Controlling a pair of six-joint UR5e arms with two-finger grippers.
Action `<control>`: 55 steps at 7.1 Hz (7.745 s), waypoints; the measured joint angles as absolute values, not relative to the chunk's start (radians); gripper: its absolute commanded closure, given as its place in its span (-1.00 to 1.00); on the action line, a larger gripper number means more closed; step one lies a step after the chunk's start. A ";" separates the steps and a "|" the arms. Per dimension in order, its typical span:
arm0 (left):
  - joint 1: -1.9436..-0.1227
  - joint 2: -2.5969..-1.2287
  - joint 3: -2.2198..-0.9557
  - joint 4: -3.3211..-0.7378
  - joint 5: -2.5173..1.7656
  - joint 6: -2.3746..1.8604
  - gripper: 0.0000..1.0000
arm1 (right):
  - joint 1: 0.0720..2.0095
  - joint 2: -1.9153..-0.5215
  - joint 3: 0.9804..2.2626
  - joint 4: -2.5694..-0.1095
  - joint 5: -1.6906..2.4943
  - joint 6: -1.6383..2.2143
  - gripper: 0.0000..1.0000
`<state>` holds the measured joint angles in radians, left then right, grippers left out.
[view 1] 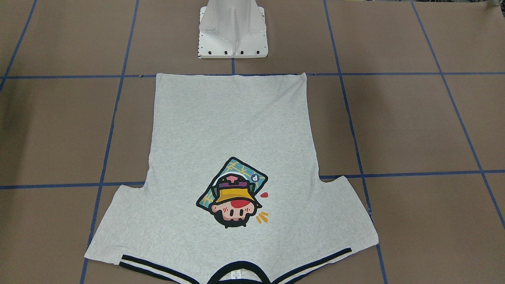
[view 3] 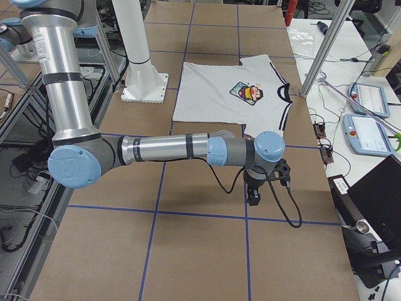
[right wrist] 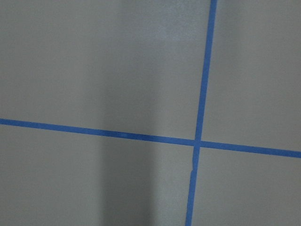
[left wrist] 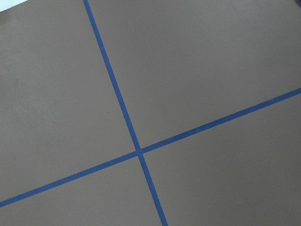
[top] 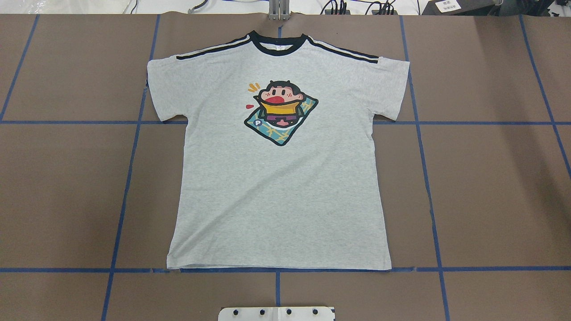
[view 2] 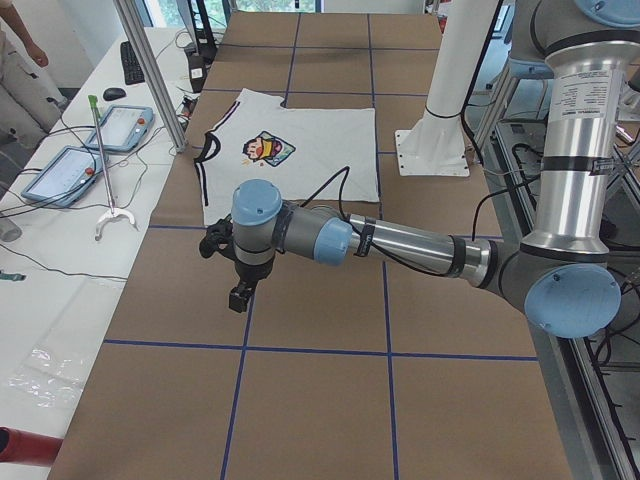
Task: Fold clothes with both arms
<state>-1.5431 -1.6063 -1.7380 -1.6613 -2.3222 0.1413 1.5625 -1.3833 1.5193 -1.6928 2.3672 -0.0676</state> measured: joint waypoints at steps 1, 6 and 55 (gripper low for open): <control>-1.545 -1.601 -1.745 -1.664 -2.322 0.141 -1.00 | 1.564 -1.380 1.526 -1.700 2.342 -0.069 -1.00; -1.551 -1.579 -1.761 -1.682 -2.319 0.145 -1.00 | 1.560 -1.403 1.539 -1.692 2.354 -0.063 -1.00; -1.059 -2.196 -0.960 -2.534 -2.103 -0.834 -0.45 | 0.899 -1.227 1.918 -1.102 1.985 1.520 -1.00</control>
<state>-1.0591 -2.1958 -0.9596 -2.5339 -2.1026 -0.8336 0.8987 -1.2271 1.9177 -1.1016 1.9853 1.5201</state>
